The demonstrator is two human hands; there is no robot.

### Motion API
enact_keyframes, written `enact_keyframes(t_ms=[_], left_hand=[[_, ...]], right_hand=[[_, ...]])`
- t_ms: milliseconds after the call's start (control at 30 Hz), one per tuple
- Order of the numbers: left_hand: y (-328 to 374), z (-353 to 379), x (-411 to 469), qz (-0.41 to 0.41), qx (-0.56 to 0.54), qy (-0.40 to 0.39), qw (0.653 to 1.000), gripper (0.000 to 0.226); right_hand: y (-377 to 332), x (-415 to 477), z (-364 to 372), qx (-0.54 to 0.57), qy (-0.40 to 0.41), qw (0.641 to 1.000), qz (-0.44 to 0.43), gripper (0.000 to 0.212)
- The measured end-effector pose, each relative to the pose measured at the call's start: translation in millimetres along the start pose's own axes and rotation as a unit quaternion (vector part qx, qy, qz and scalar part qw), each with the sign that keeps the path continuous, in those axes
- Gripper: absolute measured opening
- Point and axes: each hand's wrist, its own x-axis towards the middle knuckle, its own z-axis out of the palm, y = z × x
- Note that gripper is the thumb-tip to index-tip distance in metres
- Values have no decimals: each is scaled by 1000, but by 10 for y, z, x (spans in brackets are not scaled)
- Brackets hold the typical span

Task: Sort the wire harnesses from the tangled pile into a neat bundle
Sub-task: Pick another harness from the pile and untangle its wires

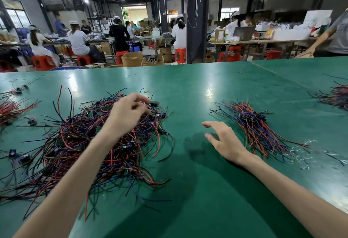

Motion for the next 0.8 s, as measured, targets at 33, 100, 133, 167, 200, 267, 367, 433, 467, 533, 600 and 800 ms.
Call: enact_keyframes(t_ms=[33,100,133,167,200,267,367,433,467,533,600,800], left_hand=[[53,111,-28,15,8,-10,1000,14],[134,345,-77,46,25,-13,999,10],[157,458,-96,61,30,-12,998,8],[169,559,-111,73,31,-12,997,7],[170,647,-126,82,29,-14,996,7],[142,789,-149,95,25,-22,995,9],[69,915,-172,102,25,-29,994,10],[35,957,-193,105,26,-31,994,10],[25,970,-203,105,26,-32,994,10],[21,972,-215,104,37,-27,994,10],[2,893,-161,97,67,12,993,11],[-232,61,552,-36,168,183,968,20]], right_hand=[[-30,-7,-10,24,18,1000,1,37],[-121,-18,-28,72,45,996,2,37],[-173,-20,-35,92,53,994,-5,38],[-231,-23,-43,110,57,992,-15,39],[-293,-27,-51,129,56,990,-26,41],[-405,-38,-74,176,44,983,-36,41],[-483,-48,-89,244,20,969,-27,29],[-493,-53,-83,295,9,956,4,18],[-496,-54,-78,322,0,947,23,15],[-498,-47,-74,347,-16,937,42,20],[-481,-29,-55,345,-32,936,61,36],[-338,-59,31,272,-35,956,106,35]])
